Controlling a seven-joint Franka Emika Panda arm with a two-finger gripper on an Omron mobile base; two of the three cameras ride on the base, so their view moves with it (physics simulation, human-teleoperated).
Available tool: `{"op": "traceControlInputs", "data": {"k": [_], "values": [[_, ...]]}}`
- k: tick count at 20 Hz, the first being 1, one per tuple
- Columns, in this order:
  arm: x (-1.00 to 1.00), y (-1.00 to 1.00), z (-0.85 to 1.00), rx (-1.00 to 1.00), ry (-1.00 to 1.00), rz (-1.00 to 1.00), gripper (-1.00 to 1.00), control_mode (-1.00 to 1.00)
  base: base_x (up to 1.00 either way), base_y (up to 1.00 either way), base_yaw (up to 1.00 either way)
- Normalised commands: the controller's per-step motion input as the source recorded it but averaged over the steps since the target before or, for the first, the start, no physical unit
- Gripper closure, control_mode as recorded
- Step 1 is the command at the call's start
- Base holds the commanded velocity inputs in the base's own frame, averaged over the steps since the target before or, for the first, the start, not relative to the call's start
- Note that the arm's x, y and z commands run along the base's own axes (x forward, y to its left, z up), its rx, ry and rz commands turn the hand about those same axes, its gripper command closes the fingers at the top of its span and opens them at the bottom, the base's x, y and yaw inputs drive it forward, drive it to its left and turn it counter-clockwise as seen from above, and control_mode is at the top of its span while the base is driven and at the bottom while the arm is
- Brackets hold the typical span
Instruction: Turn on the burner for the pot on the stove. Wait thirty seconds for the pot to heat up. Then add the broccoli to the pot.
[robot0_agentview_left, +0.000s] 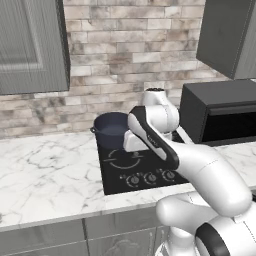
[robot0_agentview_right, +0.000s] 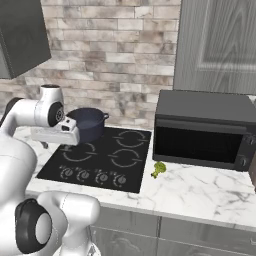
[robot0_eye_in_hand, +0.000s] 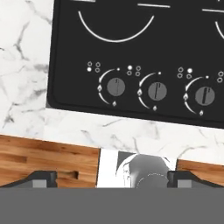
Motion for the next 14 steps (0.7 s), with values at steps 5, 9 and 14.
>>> {"op": "traceControlInputs", "data": {"k": [5, 9, 14], "values": [[0.0, -0.02, -0.44, 0.0, 0.12, 0.0, -1.0, -1.0, 0.0, 0.0, 0.0], [0.0, -0.08, -0.35, 0.0, 0.07, 0.0, -1.0, -1.0, 0.0, 0.0, 0.0], [0.0, -0.15, -0.25, 0.0, 0.02, 0.0, -1.0, -1.0, 0.0, 0.0, 0.0]]}}
